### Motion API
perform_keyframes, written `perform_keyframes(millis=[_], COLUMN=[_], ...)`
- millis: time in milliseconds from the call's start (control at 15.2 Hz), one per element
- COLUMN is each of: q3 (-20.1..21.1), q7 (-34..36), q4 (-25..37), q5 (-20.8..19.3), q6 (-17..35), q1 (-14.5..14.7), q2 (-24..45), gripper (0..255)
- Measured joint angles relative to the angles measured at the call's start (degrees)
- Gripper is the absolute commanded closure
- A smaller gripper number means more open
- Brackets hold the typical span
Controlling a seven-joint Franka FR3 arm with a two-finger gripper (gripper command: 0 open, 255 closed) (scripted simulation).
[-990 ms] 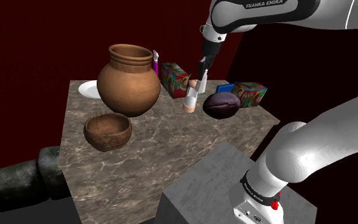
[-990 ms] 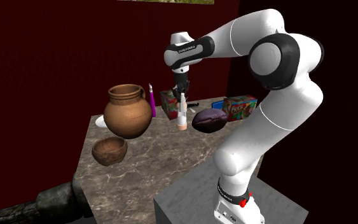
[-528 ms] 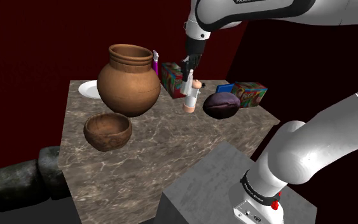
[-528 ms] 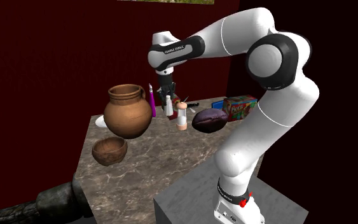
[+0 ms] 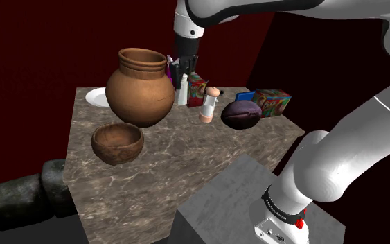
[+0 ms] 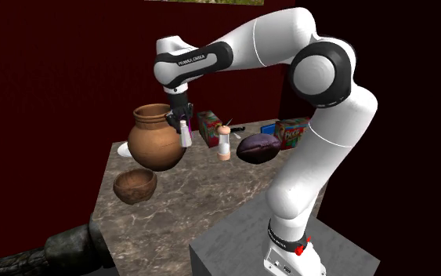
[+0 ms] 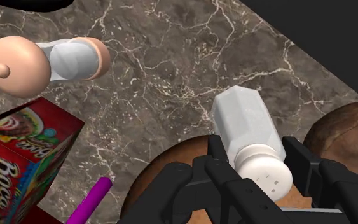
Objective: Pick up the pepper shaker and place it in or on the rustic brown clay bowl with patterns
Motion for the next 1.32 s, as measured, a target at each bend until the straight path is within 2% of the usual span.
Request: perform_keyframes(millis=[528,1056,1188,1320], q3=[6.15,11.24,11.77,11.88], q7=[10.01,20.34,21.83,22.4], q4=[10.68,28.05,29.79,28.69], q5=[-0.5,-3.94,-4.5,-4.63], q6=[-2.39,-7.82,-8.02,-6.64], q1=[3.75,8.95,9.88,10.08], q2=[9.23,22.75,24.55,24.9], gripper=[255,255,255,255])
